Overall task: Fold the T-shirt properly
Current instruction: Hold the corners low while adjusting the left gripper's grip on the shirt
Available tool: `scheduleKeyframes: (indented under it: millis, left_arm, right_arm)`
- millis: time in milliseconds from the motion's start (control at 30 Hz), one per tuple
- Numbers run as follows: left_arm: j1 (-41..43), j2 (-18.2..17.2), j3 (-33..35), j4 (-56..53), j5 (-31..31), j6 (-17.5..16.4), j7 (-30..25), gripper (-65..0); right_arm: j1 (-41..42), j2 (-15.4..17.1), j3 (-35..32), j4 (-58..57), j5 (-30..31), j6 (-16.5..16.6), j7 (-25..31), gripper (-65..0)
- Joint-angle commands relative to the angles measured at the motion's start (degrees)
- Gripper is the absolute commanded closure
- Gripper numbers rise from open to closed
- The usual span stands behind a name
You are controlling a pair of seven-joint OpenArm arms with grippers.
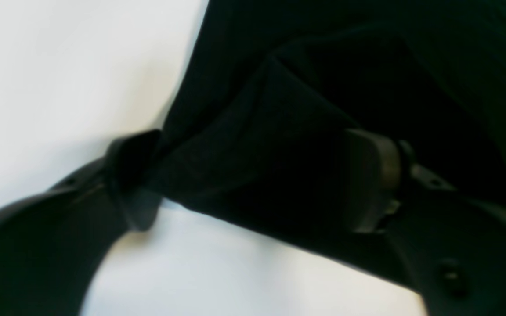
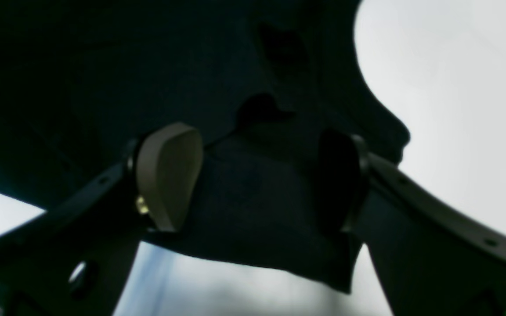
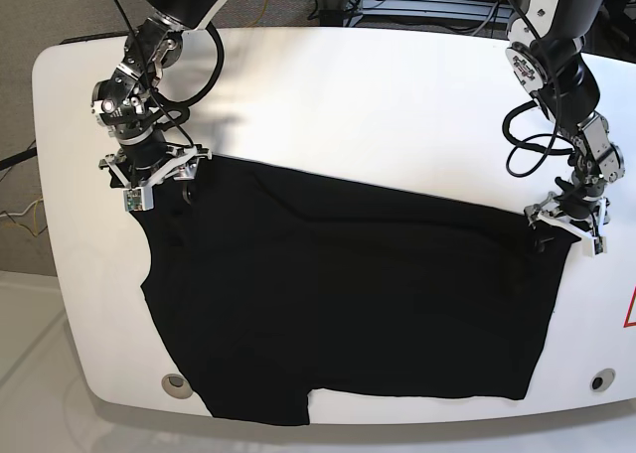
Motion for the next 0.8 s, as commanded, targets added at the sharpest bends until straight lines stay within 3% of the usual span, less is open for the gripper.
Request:
scheduleKeyframes:
  millis: [0,67,167,767]
  left_arm:
    - [-0.9,-0.6,-0.1,0.3,0.1,-2.0,0.6,-31.9]
    - [-0.9,-0.6,-0.2,0.3,0.1,-2.1,0.6,-18.9]
    - [-0.9,-0.6,0.0,0.3,0.2,-2.5,0.7,-5.1]
    - [-0.8,-0.7,0.2,0.3,0.3,-2.6,0.5,-6.1]
  right_arm:
    - [0.8,0.4,0.0,1.2,1.0,0.1,1.5,-43.5]
    - [0.8,0.4,0.0,1.2,1.0,0.1,1.5,-43.5]
    - [0.8,0.4,0.0,1.2,1.0,0.1,1.5,-43.5]
    - [1.5,-0.6,4.5,7.4,0.4,0.1,1.5,-43.5]
